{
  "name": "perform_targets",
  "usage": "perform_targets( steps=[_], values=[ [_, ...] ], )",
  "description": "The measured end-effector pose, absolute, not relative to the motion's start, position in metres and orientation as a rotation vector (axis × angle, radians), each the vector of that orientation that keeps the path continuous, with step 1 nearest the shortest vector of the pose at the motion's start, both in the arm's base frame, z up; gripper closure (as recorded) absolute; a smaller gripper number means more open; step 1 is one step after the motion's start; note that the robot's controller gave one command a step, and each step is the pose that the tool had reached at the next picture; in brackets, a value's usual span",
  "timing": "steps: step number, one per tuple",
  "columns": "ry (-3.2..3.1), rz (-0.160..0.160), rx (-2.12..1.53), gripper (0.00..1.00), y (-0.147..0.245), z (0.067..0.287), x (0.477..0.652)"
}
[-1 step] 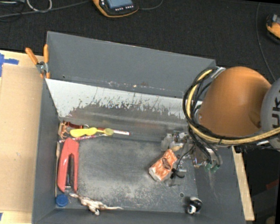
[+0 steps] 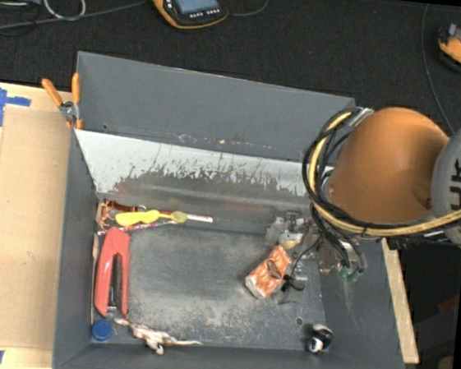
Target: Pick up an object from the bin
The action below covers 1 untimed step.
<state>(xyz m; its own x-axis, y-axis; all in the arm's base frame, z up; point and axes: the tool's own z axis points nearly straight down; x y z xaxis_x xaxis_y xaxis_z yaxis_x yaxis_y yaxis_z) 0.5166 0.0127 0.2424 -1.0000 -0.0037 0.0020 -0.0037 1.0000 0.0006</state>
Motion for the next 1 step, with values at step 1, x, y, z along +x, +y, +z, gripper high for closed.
perform_targets(
  steps=[1],
  values=[
    [-3.142,-0.001,-0.016,0.0,-0.026,0.155,0.5276]
  ],
)
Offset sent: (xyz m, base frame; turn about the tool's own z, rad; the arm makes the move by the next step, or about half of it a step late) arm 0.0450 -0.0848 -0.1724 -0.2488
